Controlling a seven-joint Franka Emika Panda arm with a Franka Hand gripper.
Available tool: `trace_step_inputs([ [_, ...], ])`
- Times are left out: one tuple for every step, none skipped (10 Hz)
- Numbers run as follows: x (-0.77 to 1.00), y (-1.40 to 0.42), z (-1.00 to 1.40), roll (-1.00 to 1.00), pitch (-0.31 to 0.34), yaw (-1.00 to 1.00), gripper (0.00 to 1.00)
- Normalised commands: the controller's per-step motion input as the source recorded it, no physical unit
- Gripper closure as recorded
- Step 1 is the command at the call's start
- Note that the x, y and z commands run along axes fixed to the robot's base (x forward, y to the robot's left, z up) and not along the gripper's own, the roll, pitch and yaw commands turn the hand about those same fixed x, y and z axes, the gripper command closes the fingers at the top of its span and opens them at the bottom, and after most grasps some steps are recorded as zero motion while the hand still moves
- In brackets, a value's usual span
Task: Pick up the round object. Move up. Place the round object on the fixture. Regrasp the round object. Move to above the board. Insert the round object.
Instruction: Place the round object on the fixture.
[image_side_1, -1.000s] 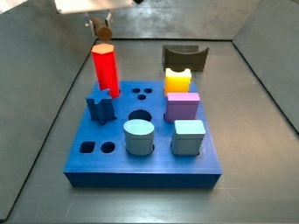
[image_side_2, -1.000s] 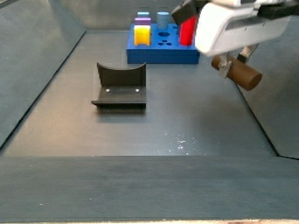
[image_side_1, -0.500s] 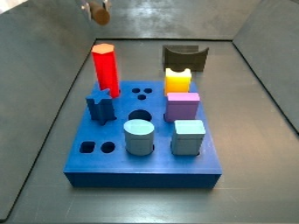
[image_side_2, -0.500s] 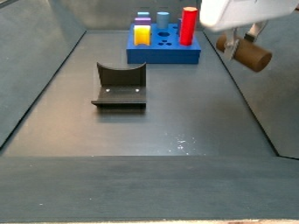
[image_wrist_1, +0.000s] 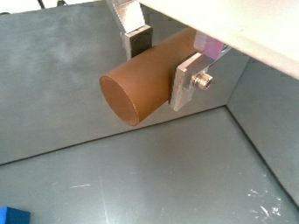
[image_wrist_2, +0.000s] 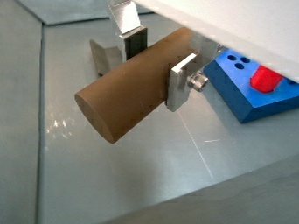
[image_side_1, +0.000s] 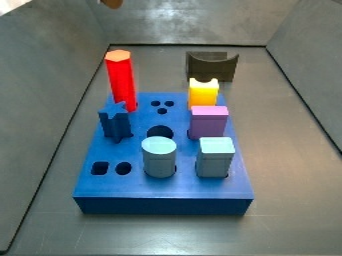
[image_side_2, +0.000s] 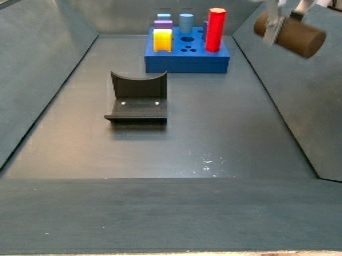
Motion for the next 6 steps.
trace_step_inputs([
  [1.0, 0.11, -0.1, 0.32, 0.11, -1.0, 1.0],
  [1.0, 0.1, -0.1, 0.32, 0.12, -1.0, 1.0],
  [1.0, 0.1, -0.1, 0.32, 0.127, -1.0, 1.0],
  [1.0, 0.09, -0.09, 0.34, 0.152, -1.0, 1.0],
  [1.0, 0.09, -0.09, 0.37, 0.172, -1.0, 1.0],
  [1.0, 0.09, -0.09, 0.38, 0.195, -1.0, 1.0],
])
